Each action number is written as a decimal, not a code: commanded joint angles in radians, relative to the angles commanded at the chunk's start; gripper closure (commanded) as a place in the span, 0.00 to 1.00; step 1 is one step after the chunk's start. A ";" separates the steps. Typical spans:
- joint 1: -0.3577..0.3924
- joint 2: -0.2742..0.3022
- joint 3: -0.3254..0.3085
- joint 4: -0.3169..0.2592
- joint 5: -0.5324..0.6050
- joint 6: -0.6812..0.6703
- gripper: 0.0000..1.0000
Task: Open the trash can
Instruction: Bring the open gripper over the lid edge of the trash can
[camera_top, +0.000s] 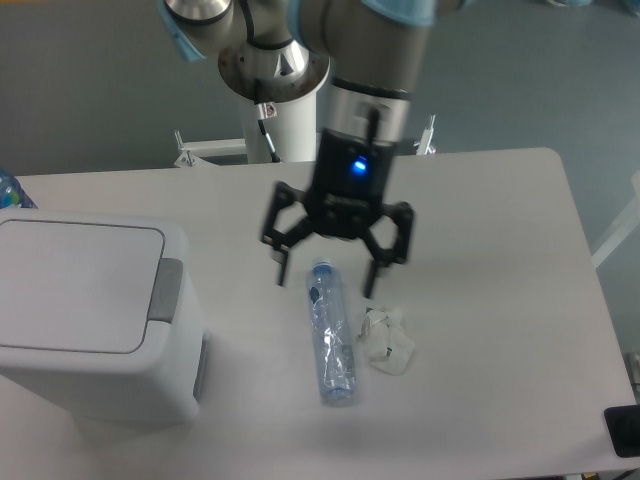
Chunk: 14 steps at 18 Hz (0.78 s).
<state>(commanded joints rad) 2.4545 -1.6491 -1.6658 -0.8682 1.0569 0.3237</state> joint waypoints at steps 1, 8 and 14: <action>-0.014 -0.003 0.003 0.000 -0.002 -0.002 0.00; -0.074 -0.043 0.018 0.002 0.000 0.000 0.00; -0.103 -0.110 0.083 0.002 0.003 -0.002 0.00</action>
<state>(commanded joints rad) 2.3516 -1.7594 -1.5831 -0.8667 1.0600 0.3221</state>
